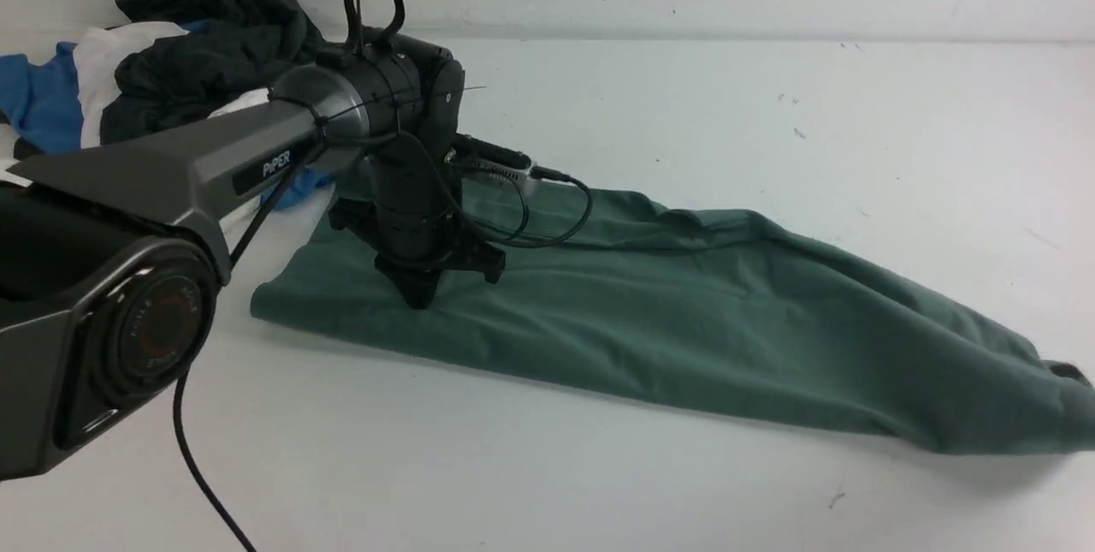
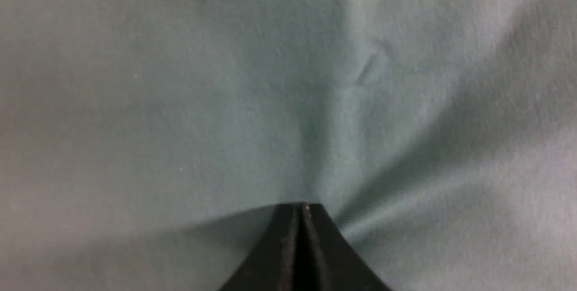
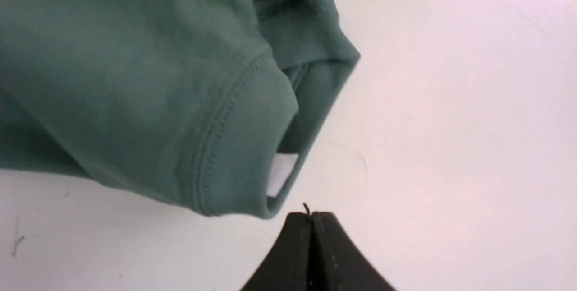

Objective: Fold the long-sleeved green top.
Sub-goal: Use both arms to drag the lower edge of the fabric forward and fold it over the upper edge

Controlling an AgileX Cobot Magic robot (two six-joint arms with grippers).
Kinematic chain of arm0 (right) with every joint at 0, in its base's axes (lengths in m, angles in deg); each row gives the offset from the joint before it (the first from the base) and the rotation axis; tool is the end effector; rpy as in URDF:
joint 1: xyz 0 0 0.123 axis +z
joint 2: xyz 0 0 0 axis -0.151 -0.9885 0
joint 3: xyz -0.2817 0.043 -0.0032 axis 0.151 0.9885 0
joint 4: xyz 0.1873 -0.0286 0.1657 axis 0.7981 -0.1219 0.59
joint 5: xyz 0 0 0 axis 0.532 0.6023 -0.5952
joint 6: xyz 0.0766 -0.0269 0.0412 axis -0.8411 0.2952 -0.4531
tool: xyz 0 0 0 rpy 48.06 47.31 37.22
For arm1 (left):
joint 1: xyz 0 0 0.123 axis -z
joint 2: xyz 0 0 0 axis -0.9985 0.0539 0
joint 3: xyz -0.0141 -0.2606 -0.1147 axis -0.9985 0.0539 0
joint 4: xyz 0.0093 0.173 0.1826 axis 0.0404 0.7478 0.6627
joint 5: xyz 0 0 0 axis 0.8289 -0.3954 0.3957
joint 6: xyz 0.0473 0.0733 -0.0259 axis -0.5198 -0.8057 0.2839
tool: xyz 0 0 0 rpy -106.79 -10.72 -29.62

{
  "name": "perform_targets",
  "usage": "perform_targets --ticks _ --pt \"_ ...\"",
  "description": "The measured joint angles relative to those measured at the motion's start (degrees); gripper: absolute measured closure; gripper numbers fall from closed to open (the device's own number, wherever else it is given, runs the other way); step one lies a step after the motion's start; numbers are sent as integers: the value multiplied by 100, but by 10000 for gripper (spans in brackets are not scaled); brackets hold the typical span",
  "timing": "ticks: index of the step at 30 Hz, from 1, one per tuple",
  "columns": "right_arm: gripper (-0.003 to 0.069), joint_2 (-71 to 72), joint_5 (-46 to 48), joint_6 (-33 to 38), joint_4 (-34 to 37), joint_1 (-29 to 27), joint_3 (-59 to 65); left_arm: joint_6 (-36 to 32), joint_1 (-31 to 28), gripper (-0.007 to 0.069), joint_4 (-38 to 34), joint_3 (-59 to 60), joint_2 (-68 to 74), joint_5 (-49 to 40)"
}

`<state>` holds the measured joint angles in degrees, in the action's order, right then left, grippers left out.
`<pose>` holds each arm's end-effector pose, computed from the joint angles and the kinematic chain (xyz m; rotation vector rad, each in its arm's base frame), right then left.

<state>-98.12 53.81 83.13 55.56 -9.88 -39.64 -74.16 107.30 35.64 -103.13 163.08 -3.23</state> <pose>0.2684 -0.0777 0.2404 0.4010 3.0650 0.1905 0.4403 -0.1577 0.1596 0.5060 3.0158 0.0697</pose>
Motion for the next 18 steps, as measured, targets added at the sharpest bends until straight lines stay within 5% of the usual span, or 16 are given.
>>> perform_targets --ticks 10,18 --pt "666 100 -165 45 164 30 0 111 -24 629 -111 3164 -1795 576" --pt "569 -34 -649 247 491 30 -405 273 -294 629 -111 3440 -2243 964"
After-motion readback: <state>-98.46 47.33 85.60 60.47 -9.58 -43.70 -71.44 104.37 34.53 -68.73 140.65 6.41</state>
